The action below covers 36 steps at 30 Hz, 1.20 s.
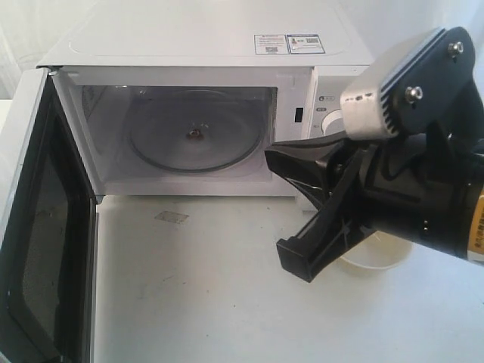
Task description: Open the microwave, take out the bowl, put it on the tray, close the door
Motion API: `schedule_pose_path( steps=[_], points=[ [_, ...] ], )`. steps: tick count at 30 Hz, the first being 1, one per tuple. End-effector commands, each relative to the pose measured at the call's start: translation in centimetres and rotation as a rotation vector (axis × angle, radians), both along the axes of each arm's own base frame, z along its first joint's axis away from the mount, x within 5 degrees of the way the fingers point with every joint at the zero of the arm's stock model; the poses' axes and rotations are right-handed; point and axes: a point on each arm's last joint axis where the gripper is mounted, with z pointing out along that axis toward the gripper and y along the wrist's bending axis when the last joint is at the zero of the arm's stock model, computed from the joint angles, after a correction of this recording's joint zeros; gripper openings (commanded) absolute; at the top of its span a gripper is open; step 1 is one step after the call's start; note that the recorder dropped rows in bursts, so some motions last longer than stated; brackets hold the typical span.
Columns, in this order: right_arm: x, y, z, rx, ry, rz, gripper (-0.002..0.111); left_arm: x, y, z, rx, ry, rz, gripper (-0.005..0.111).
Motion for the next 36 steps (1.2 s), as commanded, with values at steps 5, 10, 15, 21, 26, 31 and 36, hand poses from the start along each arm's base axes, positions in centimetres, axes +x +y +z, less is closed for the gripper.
schedule_pose_path(
  steps=[5, 10, 15, 21, 26, 31, 36],
  points=[
    [-0.1, 0.0, 0.1, 0.01, -0.007, 0.011, 0.0, -0.2, -0.1, 0.1, 0.006, 0.01, -0.017, 0.0],
    [-0.2, 0.1, 0.2, 0.02, -0.012, 0.027, 0.0, -0.6, -0.4, -0.9, 0.023, 0.125, -0.058, 0.0],
    [-0.3, 0.3, 0.3, 0.031, -0.022, 0.05, 0.0, -0.9, -0.5, -1.5, 0.035, 0.189, -0.076, 0.0],
    [-0.6, 0.6, 0.6, 0.057, -0.037, 0.096, 0.0, -0.4, -0.5, -1.8, -0.031, 0.275, -0.059, 0.0],
    [-0.4, 0.4, 0.4, 0.039, -0.029, 0.069, 0.0, 1.2, -0.7, -3.0, -0.036, 0.499, -0.091, 0.0],
    [0.3, -0.6, -0.3, -0.04, 0.008, -0.057, 0.0, 3.0, -1.5, -3.3, -0.087, 0.578, -0.189, 0.0],
    [0.3, -0.5, -0.2, -0.037, 0.006, -0.054, 0.0, 4.8, -2.8, -3.0, -0.139, 0.562, -0.378, 0.0]
  ],
)
